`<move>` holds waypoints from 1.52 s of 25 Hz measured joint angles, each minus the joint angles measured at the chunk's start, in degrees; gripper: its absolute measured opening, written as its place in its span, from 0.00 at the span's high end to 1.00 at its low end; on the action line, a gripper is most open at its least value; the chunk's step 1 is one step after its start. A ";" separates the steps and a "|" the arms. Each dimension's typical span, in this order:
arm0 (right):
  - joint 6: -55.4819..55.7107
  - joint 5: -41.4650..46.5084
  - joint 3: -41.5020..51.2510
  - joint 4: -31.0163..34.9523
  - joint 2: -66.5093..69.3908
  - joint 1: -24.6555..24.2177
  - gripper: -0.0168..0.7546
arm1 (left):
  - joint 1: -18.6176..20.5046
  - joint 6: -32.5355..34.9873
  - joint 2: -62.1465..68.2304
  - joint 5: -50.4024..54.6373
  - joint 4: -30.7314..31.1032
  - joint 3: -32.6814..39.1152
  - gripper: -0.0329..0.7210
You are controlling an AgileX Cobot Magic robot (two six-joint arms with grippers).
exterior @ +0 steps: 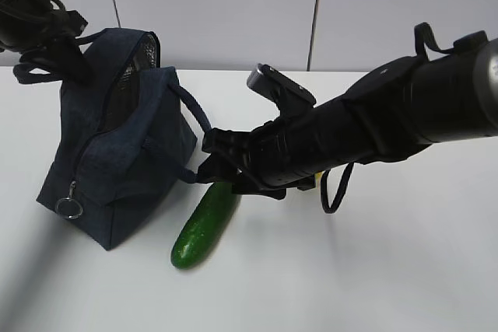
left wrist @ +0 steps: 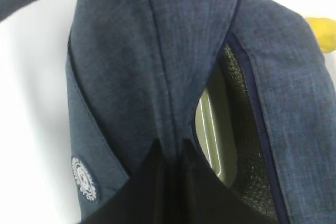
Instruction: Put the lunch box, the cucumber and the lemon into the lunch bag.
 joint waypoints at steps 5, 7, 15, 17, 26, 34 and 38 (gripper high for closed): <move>0.37 -0.02 0.00 0.20 0.00 2.09 0.41 | 0.00 0.00 0.00 -0.86 -0.14 0.00 0.96; 0.48 -0.02 0.00 0.20 0.00 3.12 0.41 | 0.00 0.04 0.00 -1.09 -0.24 0.00 0.96; 1.89 -2.37 1.96 0.41 0.00 4.79 0.41 | 0.00 0.13 0.00 -1.20 -0.40 0.00 0.96; 2.52 -3.80 2.34 0.53 0.00 4.79 0.41 | 0.00 0.13 0.00 -1.20 -0.78 0.00 0.96; 2.92 -5.23 2.38 0.75 1.29 4.79 0.40 | 0.10 0.54 0.00 -1.20 -1.51 0.00 0.96; 2.92 -2.90 -0.24 3.82 6.65 4.79 0.36 | 0.10 0.80 0.00 -1.20 -1.82 0.00 0.96; 2.92 -5.55 -0.69 5.25 7.04 4.79 0.36 | 0.10 1.32 0.00 -1.20 -2.72 0.00 0.96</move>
